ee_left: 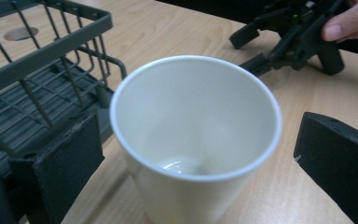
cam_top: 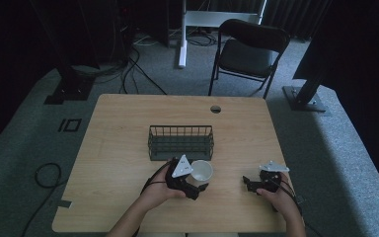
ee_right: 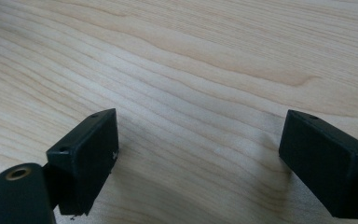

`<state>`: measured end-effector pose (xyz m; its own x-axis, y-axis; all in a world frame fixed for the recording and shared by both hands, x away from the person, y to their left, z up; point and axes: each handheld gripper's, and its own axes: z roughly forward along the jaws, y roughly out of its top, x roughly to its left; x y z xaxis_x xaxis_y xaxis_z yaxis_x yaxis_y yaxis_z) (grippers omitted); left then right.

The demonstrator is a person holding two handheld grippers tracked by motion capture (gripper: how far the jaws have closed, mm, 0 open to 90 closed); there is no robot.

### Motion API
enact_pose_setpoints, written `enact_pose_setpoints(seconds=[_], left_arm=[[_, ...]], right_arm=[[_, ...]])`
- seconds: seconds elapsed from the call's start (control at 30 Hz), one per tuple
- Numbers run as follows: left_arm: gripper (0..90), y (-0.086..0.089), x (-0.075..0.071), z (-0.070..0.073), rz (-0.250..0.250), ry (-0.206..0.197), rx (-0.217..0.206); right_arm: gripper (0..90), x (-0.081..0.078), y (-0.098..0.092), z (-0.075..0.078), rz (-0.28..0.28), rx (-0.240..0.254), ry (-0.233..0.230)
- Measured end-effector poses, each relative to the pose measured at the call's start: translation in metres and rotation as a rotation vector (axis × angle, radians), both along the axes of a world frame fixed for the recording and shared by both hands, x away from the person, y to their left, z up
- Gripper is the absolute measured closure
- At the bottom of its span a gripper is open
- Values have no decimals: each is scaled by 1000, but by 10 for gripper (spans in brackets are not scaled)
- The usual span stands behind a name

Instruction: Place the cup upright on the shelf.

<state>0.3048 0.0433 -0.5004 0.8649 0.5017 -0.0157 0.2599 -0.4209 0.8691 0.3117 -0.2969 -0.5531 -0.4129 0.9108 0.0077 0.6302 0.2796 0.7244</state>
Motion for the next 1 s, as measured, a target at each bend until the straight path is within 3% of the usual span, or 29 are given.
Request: enact_pose_setpoints(seconds=[0.57,0.67,0.73,1.0], left_arm=[[63,-14,4,-3,11,-40,-1],[146,-15,4,-2,11,-52,-10],[180,-15,4,-2,-3,-63,7],[201,-14,3,0,-2,-72,16]], right_arm=[[115,0,0,0,-2,2,0],[115,0,0,0,-1,0,0],[115,0,0,0,-1,1,0],[115,0,0,0,-1,1,0]])
